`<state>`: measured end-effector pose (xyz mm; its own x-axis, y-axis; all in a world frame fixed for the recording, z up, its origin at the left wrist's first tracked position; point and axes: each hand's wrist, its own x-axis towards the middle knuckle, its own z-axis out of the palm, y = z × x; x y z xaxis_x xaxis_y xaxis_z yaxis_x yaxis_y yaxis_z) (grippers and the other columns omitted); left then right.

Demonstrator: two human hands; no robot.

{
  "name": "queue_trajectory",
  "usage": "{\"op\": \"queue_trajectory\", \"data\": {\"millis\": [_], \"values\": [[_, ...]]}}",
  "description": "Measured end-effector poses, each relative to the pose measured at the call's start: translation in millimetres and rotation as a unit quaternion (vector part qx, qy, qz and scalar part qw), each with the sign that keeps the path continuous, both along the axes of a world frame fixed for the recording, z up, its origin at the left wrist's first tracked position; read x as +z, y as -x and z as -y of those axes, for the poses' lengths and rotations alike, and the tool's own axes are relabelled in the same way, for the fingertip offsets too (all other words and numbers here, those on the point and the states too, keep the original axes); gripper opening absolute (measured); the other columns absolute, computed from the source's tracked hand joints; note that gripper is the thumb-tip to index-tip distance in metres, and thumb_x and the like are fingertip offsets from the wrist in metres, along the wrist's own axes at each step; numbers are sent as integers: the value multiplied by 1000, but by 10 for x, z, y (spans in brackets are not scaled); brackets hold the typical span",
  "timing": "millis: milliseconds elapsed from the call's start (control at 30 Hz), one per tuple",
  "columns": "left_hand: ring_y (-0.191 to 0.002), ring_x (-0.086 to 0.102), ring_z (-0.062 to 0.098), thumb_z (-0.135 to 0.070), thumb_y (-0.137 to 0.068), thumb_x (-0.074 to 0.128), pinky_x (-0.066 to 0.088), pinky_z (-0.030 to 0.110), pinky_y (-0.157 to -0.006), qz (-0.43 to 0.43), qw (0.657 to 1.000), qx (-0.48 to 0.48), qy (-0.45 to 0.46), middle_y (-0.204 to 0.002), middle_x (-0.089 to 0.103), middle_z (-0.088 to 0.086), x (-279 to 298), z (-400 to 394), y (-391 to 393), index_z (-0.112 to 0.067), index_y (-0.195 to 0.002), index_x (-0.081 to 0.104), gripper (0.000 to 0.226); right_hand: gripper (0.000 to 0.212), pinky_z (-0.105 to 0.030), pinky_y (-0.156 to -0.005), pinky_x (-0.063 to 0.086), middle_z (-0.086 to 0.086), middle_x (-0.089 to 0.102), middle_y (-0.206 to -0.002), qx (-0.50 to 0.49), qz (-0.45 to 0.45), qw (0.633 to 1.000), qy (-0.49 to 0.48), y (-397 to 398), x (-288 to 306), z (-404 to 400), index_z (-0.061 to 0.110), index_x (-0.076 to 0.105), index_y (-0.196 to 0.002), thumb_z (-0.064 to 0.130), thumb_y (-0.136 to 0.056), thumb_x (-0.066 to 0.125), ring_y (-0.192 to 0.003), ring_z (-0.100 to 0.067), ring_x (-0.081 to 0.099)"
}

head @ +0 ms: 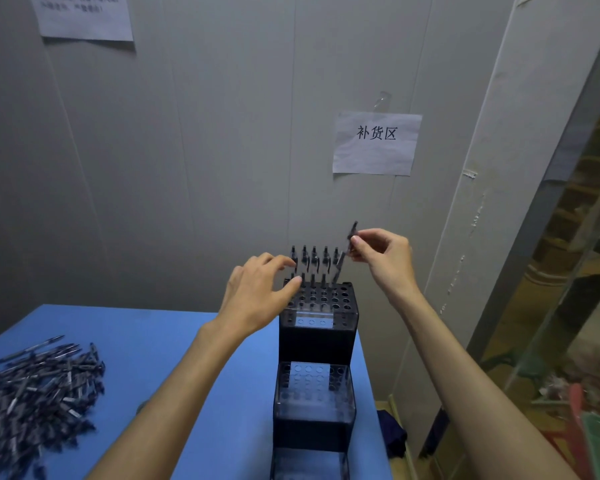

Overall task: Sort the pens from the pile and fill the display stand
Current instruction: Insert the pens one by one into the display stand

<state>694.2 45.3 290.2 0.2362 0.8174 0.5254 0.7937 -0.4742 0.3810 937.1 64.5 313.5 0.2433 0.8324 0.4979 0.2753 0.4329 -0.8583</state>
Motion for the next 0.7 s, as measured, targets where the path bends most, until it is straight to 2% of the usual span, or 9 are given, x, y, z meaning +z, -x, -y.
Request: {"op": "queue_trajectory", "data": {"millis": [133,267,600,700], "values": [[-116,54,10,-56,-96,52,41,38,-102,-7,1000,13,0,-123,61,-12,-39,2,84,-35,-126,60,37,6,-42,-79,62,-2,75,-74,-57,54,997,-23,-69,-9,-33,12,77,-93,12,-90,71,-70,-18,74],[-117,53,10,-56,-96,51,40,38,-102,-19,1000,20,8,-125,60,-11,-58,22,103,-36,-126,60,37,7,-40,-79,61,3,74,-72,-97,85,991,-40,-76,-18,-16,18,77,-91,14,-89,72,-69,-13,73],[-118,53,10,-54,-98,50,39,38,-103,-25,999,29,13,-126,59,-10,-38,99,91,-36,-127,59,36,12,-32,-80,61,6,74,-78,-95,144,985,-29,-26,-93,22,14,78,-100,17,-91,72,-72,-5,71],[-117,53,9,-54,-98,50,40,38,-103,-27,999,32,18,-126,60,-11,-50,133,92,-36,-127,59,35,11,-31,-80,60,6,74,-77,-96,156,983,-23,-36,-122,12,13,79,-98,18,-90,73,-73,-4,70]]}}
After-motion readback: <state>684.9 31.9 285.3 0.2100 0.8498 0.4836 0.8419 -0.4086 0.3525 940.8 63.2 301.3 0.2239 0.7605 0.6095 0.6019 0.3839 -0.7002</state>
